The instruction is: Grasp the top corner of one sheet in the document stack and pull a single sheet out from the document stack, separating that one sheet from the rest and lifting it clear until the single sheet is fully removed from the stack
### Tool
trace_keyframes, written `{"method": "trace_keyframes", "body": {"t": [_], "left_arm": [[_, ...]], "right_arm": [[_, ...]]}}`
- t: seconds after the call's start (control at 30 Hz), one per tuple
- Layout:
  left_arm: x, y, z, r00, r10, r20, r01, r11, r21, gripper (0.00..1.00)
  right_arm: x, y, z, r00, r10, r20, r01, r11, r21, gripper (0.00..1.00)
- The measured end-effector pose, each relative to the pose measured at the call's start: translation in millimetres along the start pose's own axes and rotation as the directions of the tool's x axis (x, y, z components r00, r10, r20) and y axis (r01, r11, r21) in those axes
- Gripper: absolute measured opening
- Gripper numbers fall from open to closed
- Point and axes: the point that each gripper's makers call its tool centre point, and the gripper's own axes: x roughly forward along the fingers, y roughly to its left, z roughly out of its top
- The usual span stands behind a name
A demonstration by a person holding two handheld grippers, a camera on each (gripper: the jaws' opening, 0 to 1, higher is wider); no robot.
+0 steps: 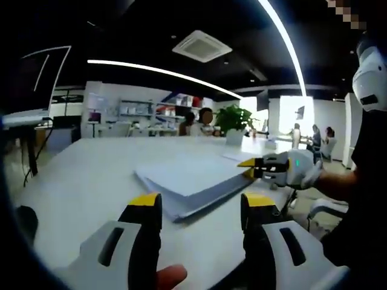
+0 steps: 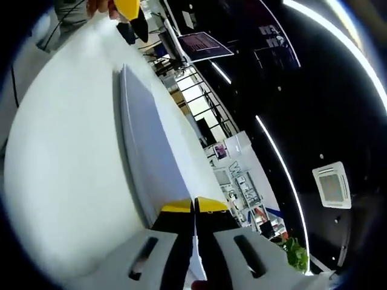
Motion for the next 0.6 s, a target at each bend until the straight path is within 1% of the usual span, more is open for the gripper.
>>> {"method": "trace_keyframes", "body": {"t": [0.1,0.17,0.23,0.27,0.3,0.33,0.4,0.43,0.47,0.5,0.53,0.57,0.6], "left_arm": [[-2,0.1,-0.5,1.000,0.004,-0.004,-0.004,1.000,0.002,0.53],[-3,0.4,-0.6,1.000,0.004,-0.006,-0.004,1.000,0.003,0.53],[-5,1.5,-0.1,1.000,0.007,-0.005,-0.007,1.000,0.002,0.53],[-6,2.6,0.3,1.000,0.010,-0.004,-0.010,1.000,0.001,0.53],[-6,3.3,0.4,1.000,0.012,-0.004,-0.012,1.000,0.000,0.53],[-6,4.2,0.5,1.000,0.014,-0.003,-0.014,1.000,-0.001,0.53],[-7,5.8,0.5,1.000,0.020,-0.004,-0.020,1.000,-0.004,0.53],[-7,6.8,0.5,1.000,0.024,-0.003,-0.024,1.000,-0.004,0.53],[-7,7.1,0.5,1.000,0.025,-0.002,-0.025,1.000,-0.004,0.53],[-7,7.0,0.6,1.000,0.026,0.001,-0.026,1.000,-0.004,0.53],[-7,6.7,0.5,1.000,0.026,0.003,-0.026,1.000,-0.004,0.53],[-7,6.2,0.0,1.000,0.025,0.006,-0.025,1.000,-0.007,0.53],[-6,5.9,-0.5,1.000,0.024,0.008,-0.024,1.000,-0.010,0.53]], "right_arm": [[1,0,-1.6,1.000,0.029,0.002,-0.029,0.997,0.076,0.02],[1,0,-2.5,0.998,0.069,0.008,-0.070,0.988,0.140,0.02],[1,0,-3.9,0.994,0.105,0.004,-0.103,0.971,0.216,0.02],[1,-2,-4.2,0.992,0.125,0.006,-0.122,0.957,0.261,0.02],[1,-4,-4.3,0.991,0.135,0.006,-0.131,0.948,0.290,0.02],[0,-6,-6.0,0.987,0.164,-0.007,-0.151,0.928,0.340,0.02],[-3,-11,-3.9,0.982,0.188,0.004,-0.173,0.895,0.411,0.02],[-5,-16,-2.6,0.979,0.205,0.014,-0.188,0.864,0.466,0.02],[-7,-18,-1.6,0.975,0.221,0.023,-0.202,0.840,0.504,0.02],[-9,-23,0.4,0.969,0.243,0.041,-0.224,0.799,0.559,0.02],[-12,-26,1.9,0.964,0.258,0.055,-0.240,0.770,0.592,0.02],[-15,-31,3.4,0.958,0.277,0.074,-0.258,0.725,0.639,0.02],[-18,-35,3.6,0.953,0.289,0.084,-0.270,0.694,0.667,0.02]]}}
